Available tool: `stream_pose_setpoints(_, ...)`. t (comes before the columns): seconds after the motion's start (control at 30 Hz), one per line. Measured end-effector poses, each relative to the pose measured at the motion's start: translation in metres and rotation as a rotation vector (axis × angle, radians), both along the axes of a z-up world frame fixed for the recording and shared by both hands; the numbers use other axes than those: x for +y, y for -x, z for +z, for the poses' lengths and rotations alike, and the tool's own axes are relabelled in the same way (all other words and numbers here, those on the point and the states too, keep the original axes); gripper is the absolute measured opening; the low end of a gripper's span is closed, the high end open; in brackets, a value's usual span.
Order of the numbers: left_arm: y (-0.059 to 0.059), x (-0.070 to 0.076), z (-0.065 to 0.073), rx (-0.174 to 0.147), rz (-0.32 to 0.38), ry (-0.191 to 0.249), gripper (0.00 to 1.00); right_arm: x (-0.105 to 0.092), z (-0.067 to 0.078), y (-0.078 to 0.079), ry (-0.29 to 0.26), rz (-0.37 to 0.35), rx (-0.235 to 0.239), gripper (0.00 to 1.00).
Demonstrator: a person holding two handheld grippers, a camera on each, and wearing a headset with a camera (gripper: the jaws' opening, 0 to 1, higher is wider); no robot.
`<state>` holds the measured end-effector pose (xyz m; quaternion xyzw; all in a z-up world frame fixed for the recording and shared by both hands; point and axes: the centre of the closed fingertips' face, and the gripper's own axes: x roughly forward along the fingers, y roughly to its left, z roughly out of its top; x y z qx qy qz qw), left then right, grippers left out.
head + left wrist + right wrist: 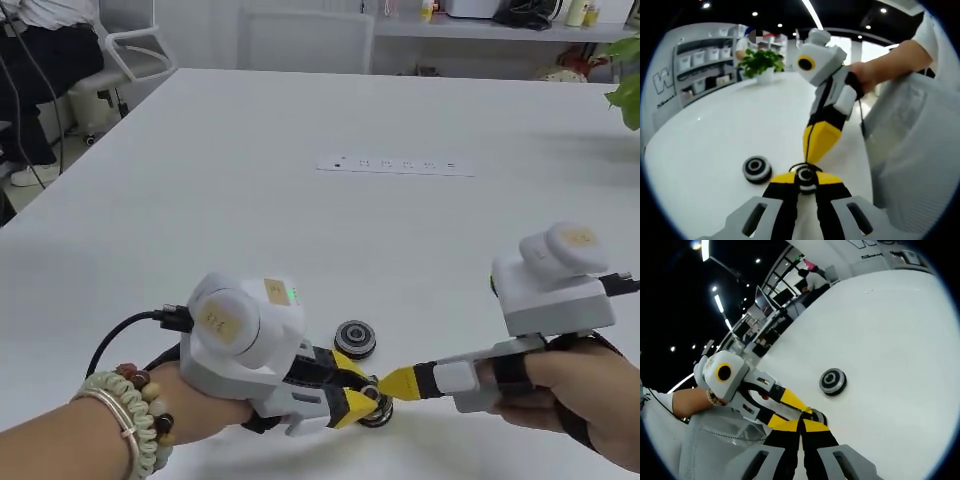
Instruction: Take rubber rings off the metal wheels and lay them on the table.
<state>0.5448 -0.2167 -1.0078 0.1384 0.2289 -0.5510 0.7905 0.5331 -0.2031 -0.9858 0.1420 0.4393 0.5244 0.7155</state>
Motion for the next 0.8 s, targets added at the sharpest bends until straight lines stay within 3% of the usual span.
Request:
stream_pose_setpoints(0.03, 0.000, 0.000, 0.000, 0.000, 0.000, 0.000, 0.13, 0.006, 0.012, -0.004, -0.068, -0.036, 0.006, 0.00)
stream_pose_setpoints(0.07, 0.000, 0.000, 0.000, 0.001, 0.002, 0.001, 0.13, -0.001, 0.004, -0.001, 0.015, -0.022, 0.029, 0.00)
stream_pose_setpoints(0.1, 0.000, 0.000, 0.000, 0.002, 0.003, 0.002, 0.13, -0.001, -0.001, -0.009, 0.045, -0.010, -0.083, 0.00)
stream_pose_setpoints(0.17, 0.000, 0.000, 0.000, 0.001, 0.002, 0.002, 0.13, 0.002, 0.000, -0.004, 0.026, -0.007, -0.035, 0.00)
stream_pose_setpoints(0.2, -0.001, 0.000, 0.000, 0.001, 0.003, 0.002, 0.13, -0.001, -0.002, -0.009, 0.022, -0.019, -0.022, 0.00)
stream_pose_setpoints(0.43, 0.000, -0.002, 0.000, 0.003, 0.011, -0.015, 0.14, -0.014, -0.016, -0.015, 0.082, -0.049, -0.014, 0.00)
stream_pose_setpoints(0.63, 0.002, -0.004, 0.001, 0.002, 0.006, -0.023, 0.14, -0.013, -0.021, -0.011, 0.116, -0.044, -0.011, 0.00)
stream_pose_setpoints(0.8, 0.003, -0.006, 0.002, 0.041, 0.007, -0.042, 0.16, -0.011, -0.019, -0.009, 0.121, -0.039, -0.018, 0.00)
